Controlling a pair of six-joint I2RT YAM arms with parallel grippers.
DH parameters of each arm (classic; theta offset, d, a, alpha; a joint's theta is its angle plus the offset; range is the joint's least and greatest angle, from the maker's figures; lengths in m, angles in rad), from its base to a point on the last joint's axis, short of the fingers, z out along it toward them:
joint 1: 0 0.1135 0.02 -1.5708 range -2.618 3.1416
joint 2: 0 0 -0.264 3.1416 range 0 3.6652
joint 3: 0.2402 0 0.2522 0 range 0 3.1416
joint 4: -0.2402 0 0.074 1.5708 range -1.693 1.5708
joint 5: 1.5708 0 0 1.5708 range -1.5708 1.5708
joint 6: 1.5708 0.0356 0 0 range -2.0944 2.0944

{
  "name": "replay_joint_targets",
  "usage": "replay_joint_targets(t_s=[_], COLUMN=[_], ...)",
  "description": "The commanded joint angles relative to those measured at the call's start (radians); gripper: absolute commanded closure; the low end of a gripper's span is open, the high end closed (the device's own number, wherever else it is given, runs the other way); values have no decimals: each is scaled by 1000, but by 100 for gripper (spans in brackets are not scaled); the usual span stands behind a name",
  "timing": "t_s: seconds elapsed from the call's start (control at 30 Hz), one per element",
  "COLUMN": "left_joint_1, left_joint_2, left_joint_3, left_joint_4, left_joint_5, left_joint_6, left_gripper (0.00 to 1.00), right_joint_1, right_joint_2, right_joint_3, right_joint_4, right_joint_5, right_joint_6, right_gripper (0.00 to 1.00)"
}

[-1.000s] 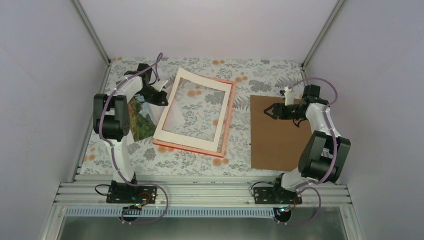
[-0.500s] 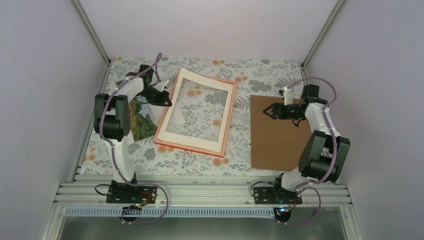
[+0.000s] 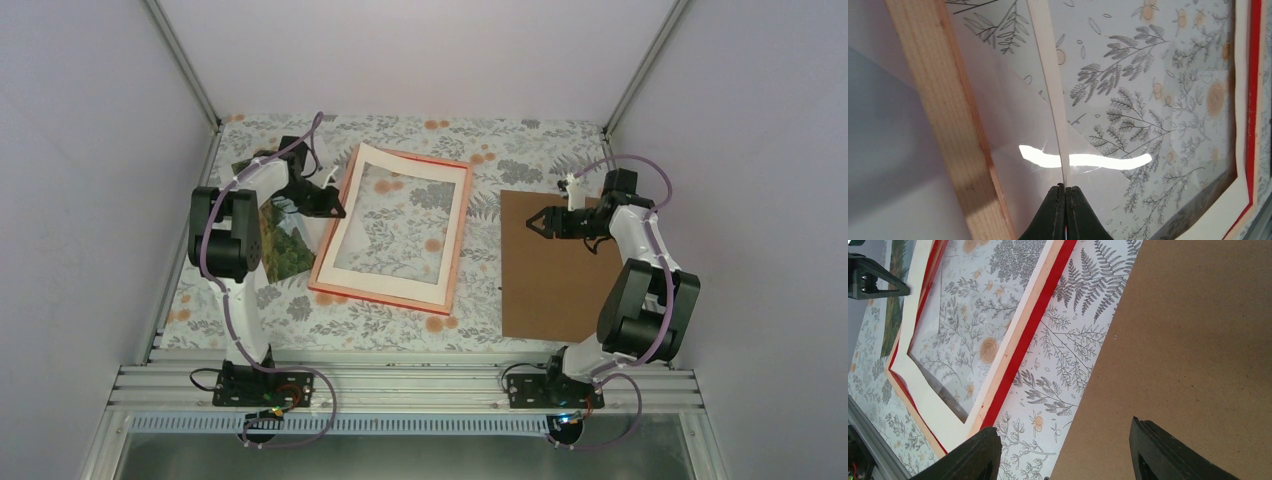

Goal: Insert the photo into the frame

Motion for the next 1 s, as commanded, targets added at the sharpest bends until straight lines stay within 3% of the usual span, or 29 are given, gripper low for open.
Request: replay_joint_targets(t_s=[0.0,0.33,0.7,0.97], left_joint_1=[-8,-17,-17,-32], left_joint_2=[-33,-123,-116,-146], left_joint_3=[-10,-53,-121,-226], left_joint_4=[32,48,102,172], left_joint_5=[-75,-262,-207,-48], left_joint_6=[-29,-21,3,-51], left_gripper=[94,67,24,22], right_joint_1=[11,15,46,56], right_joint_2=[14,22,34,41], right_joint_3=[26,35,41,54], right_joint_4=[6,17,29,28], right_joint_5=[-2,2,-6,-6], right_joint_6=[3,8,16,12], right_gripper=[36,35,31,30])
